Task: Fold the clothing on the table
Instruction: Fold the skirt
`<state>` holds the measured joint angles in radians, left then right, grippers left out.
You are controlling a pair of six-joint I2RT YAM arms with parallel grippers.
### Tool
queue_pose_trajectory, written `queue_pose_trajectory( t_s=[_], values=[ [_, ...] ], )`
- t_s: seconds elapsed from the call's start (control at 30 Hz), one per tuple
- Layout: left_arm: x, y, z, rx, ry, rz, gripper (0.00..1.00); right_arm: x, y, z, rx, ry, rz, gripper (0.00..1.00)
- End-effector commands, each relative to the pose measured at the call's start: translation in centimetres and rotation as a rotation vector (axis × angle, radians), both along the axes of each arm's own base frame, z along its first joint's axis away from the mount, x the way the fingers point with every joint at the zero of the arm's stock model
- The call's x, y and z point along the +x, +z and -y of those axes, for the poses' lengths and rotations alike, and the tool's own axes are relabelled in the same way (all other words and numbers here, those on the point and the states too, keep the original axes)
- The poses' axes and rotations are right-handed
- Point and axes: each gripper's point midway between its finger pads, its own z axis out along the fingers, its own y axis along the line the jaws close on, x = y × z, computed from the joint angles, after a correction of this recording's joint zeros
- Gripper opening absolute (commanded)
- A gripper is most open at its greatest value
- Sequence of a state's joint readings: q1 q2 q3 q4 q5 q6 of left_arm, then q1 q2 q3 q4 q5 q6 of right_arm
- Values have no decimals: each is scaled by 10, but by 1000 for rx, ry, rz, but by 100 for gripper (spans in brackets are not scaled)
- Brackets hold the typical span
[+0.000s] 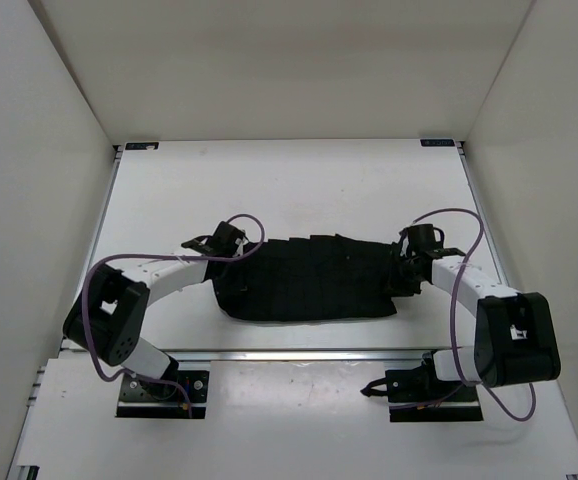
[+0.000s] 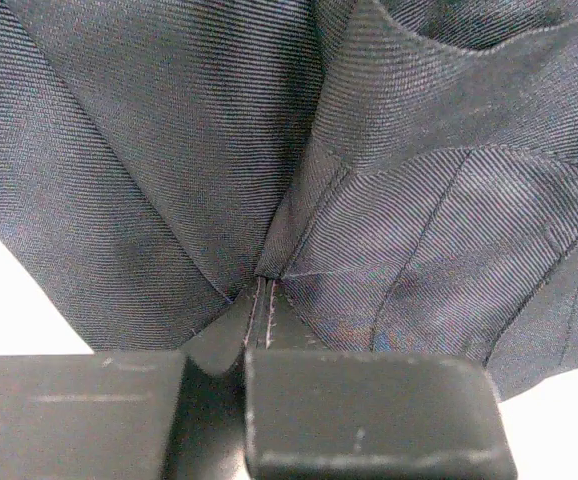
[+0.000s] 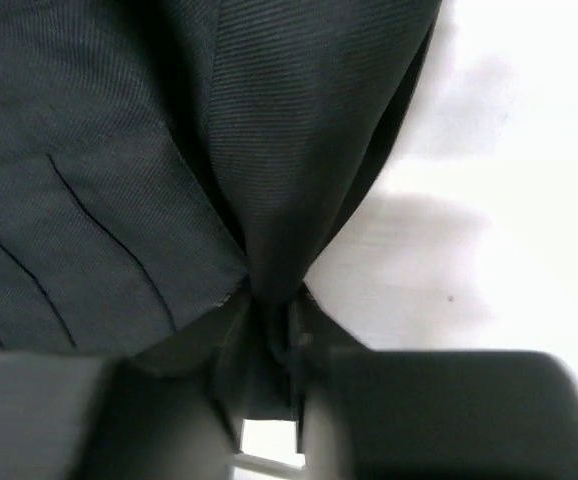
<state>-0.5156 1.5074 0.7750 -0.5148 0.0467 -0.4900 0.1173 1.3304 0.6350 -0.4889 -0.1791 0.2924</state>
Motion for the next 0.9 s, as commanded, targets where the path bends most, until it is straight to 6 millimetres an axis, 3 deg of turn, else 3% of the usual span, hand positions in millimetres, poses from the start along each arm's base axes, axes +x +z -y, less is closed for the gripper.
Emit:
queue_pose_trajectory(
  t_s=[0.0, 0.07, 0.17, 0.3, 0.43, 0.57, 0.67, 0.8, 0.87],
  values=[
    [-8, -12, 6, -4, -10, -42, 0, 1, -13, 4, -23, -12, -7, 13],
    [-5, -14, 12, -5, -21, -45, 0, 6, -12, 9, -7, -35, 2, 0],
    [-3, -17, 22, -20, -40, -61, 0, 14, -3, 22, -17, -67, 8, 0],
    [7, -16, 50, -65, -72, -59, 0, 40, 37, 34, -52, -69, 111, 0],
    [13, -21, 72, -108, -98, -73, 0, 67, 92, 25, -42, -34, 239, 0],
    [15, -28, 88, -170, -111, -101, 0, 84, 140, -4, 4, 8, 320, 0],
    [17, -31, 89, -192, -94, -109, 0, 89, 166, -37, 66, 28, 375, 0],
    [7, -33, 80, -221, -62, -128, 0, 91, 189, -86, 193, 77, 438, 0],
    [9, -29, 83, -257, -62, -115, 0, 87, 191, -111, 261, 133, 441, 0]
  ],
)
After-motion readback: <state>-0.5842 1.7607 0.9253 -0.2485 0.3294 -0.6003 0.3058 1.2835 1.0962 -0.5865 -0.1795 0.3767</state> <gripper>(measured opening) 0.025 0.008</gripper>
